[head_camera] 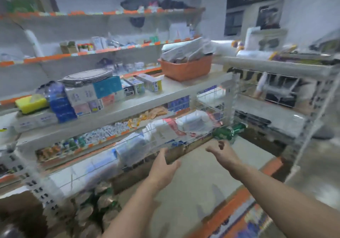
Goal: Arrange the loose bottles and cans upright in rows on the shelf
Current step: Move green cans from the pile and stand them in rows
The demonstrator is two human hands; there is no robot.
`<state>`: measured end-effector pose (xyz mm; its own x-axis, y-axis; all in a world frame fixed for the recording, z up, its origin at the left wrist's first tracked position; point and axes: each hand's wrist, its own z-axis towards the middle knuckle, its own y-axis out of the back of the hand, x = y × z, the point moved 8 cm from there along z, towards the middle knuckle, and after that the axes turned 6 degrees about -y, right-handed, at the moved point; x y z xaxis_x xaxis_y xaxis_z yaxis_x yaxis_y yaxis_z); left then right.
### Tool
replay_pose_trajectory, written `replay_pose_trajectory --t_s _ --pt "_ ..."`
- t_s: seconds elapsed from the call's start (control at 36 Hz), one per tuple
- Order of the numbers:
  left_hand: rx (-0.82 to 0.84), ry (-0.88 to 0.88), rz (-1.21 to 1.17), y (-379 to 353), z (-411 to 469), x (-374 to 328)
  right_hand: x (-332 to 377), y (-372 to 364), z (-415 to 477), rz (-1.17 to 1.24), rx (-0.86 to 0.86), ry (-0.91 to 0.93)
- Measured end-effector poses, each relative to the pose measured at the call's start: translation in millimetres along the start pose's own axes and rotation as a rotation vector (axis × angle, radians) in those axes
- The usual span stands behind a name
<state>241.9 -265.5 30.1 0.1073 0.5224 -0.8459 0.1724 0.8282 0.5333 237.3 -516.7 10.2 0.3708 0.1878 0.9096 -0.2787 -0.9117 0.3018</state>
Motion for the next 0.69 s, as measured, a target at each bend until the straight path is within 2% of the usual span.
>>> replay_pose_trajectory --t_s 0.19,0.36,0.47,0.58,0.69 --pt "0.107 0.044 0.042 -122 91 -43 -46 115 85 -0.028 -0.104 -0.104" --pt "0.18 0.113 0.013 -210 173 -64 -77 173 170 -0.155 -0.068 -0.167" --pt "0.122 0.175 -0.052 -240 220 -74 -87 189 226 -0.11 0.002 -0.252" --pt "0.11 0.265 -0.141 -262 252 -71 -132 186 314 -0.081 0.091 -0.248" --pt "0.1 0.4 -0.234 -280 270 -55 -116 171 325 -0.04 0.12 -0.29"
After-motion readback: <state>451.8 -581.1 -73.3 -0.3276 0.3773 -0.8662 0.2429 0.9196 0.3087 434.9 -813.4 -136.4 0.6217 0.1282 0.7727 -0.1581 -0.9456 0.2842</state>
